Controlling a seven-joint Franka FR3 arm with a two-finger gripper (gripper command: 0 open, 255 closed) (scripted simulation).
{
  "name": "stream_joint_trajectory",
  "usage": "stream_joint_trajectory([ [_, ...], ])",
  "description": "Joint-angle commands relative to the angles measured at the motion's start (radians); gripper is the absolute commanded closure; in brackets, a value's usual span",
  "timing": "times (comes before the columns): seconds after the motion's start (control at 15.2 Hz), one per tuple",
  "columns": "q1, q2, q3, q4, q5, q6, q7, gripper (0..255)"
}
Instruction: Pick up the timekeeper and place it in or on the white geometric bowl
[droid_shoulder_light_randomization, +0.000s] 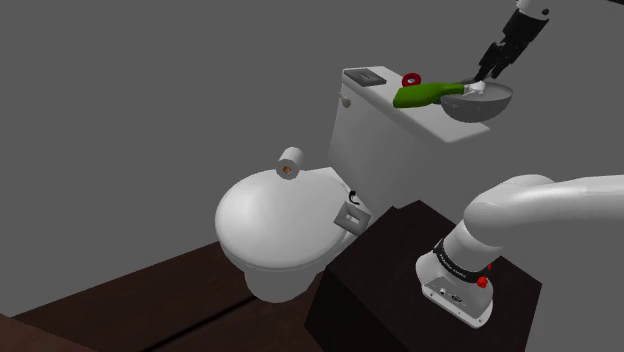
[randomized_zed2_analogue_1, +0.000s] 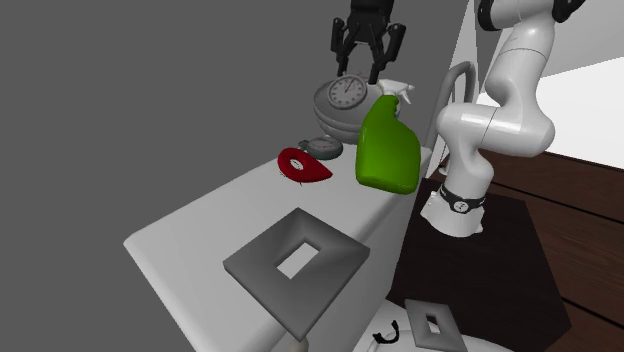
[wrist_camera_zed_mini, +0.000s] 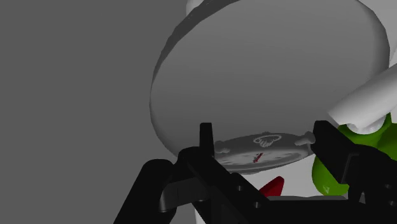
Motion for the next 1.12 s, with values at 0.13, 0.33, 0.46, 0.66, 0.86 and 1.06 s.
stream_joint_trajectory([
  [0.13, 0.0, -0.001, -0.001, -0.004, -0.001, 0.004, 0.0, 255],
  [0.33, 0.0, -0.001, -0.001, -0.004, -0.001, 0.004, 0.0, 255],
  [0.46, 0.0, -0.001, -0.001, -0.004, -0.001, 0.004, 0.0, 0],
  [0.66, 0.0, -0.001, -0.001, -0.004, -0.001, 0.004, 0.0, 0],
  [0.86, 0.005, 0.013, 0.012, 0.071, 0.011, -0.059, -0.006, 0],
  [1.06, 0.009, 0.03, 0.023, 0.143, 0.021, -0.114, -0.012, 0],
])
